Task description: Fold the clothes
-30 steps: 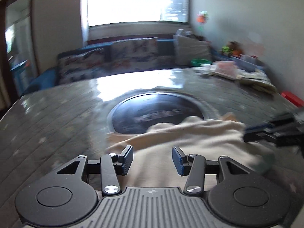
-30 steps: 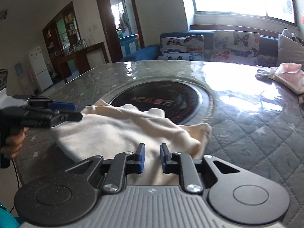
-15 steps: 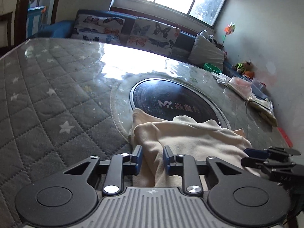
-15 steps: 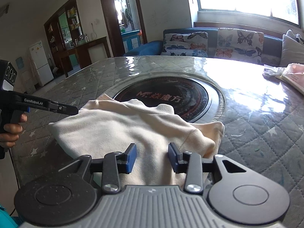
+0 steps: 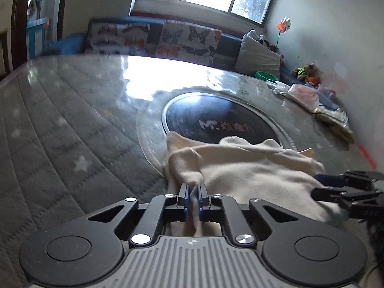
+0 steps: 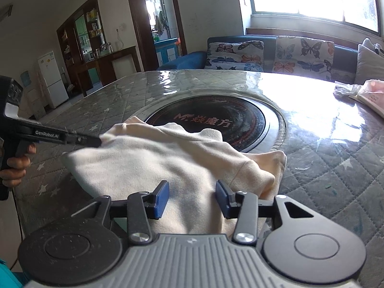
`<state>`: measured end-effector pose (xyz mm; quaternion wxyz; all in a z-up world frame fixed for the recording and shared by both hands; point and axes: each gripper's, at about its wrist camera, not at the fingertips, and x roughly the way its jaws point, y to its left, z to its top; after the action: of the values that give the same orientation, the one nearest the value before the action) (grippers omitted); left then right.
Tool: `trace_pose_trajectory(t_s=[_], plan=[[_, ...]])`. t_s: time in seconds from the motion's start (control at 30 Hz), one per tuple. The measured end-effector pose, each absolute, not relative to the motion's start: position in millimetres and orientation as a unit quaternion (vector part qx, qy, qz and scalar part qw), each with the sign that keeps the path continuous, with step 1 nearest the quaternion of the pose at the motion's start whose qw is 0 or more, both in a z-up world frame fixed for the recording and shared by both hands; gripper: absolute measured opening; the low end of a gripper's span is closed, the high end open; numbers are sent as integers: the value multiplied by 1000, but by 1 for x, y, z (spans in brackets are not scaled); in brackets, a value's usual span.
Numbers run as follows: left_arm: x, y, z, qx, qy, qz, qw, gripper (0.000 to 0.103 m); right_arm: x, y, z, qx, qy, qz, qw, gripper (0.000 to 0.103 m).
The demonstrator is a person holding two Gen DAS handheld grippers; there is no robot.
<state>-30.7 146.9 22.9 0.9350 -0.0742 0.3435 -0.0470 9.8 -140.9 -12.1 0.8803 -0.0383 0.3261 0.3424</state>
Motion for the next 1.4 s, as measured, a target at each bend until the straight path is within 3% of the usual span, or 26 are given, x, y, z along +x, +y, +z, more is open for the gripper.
trace_pose_trajectory(t_s=[0.13,0.23,0.5,0.7,0.83,1.03,1.4], plan=[[-35,136,22,7,323,-26,946,2,8,-138,-14,-50,322,344,881,47],[-33,142,14,1,340,-22,940,2,8,-137,-14,-52,321,344,881,49],[-53,130,40,-35,300,-89,949,4,6,-135,-13,-56,321,345,880,53],[-55,117,4,13,319,-85,944,7,5,-136,-13,-55,320,346,880,54],[-53,119,11,6,325,-87,942,7,5,-136,-12,-59,320,346,880,54],[-37,118,34,-5,307,-86,948,19,6,-137,-8,-49,322,345,880,56],[24,122,12,-28,360,-54,931,21,26,-140,-9,-36,338,313,887,56]])
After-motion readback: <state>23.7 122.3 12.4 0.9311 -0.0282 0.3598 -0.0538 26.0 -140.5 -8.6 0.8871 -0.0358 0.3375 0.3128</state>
